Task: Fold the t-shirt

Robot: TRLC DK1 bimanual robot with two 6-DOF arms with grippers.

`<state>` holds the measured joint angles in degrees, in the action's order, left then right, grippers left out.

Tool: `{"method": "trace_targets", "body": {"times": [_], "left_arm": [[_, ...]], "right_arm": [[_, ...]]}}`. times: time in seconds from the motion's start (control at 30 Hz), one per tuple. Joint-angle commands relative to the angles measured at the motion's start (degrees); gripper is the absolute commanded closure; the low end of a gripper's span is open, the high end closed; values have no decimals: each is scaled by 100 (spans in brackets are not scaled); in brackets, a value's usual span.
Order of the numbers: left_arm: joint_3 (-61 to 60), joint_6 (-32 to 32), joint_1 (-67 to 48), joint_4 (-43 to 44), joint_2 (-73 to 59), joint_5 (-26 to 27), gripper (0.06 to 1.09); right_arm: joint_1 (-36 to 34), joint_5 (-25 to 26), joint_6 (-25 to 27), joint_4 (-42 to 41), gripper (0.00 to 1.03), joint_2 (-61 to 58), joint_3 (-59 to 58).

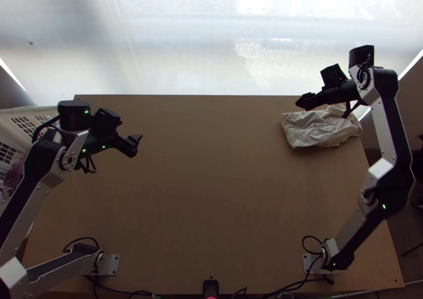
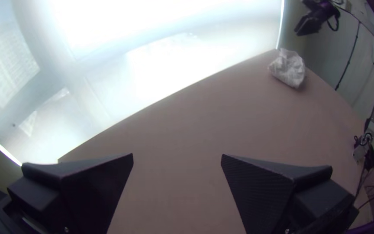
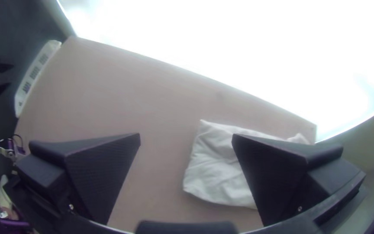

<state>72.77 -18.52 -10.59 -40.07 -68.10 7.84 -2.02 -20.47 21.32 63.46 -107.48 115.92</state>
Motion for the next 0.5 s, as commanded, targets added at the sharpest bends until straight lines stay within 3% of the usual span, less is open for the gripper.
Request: {"method": "trace_targets", "body": {"times": [0.0, 0.07, 0.17, 0.27, 0.47], "left_arm": [[-395, 472, 31, 518, 1026, -819, 10], [-879, 552, 22, 887, 1554, -1214, 10], [-1898, 596, 39, 1696, 2644, -1364, 10], [-2839, 587, 57, 2056, 3558, -1662, 10], [-4298, 446, 57, 2346, 4955, -1539, 10]], "right_arm": [[519, 2003, -409, -2453, 5, 2566, -2442], [738, 2513, -524, -2980, 5, 3304, -3356], [1266, 3638, -533, -4281, 5, 4578, -4956], [1995, 4736, -295, -5450, 5, 5668, -6354], [2048, 5079, -251, -6232, 5, 6714, -7742]]}}
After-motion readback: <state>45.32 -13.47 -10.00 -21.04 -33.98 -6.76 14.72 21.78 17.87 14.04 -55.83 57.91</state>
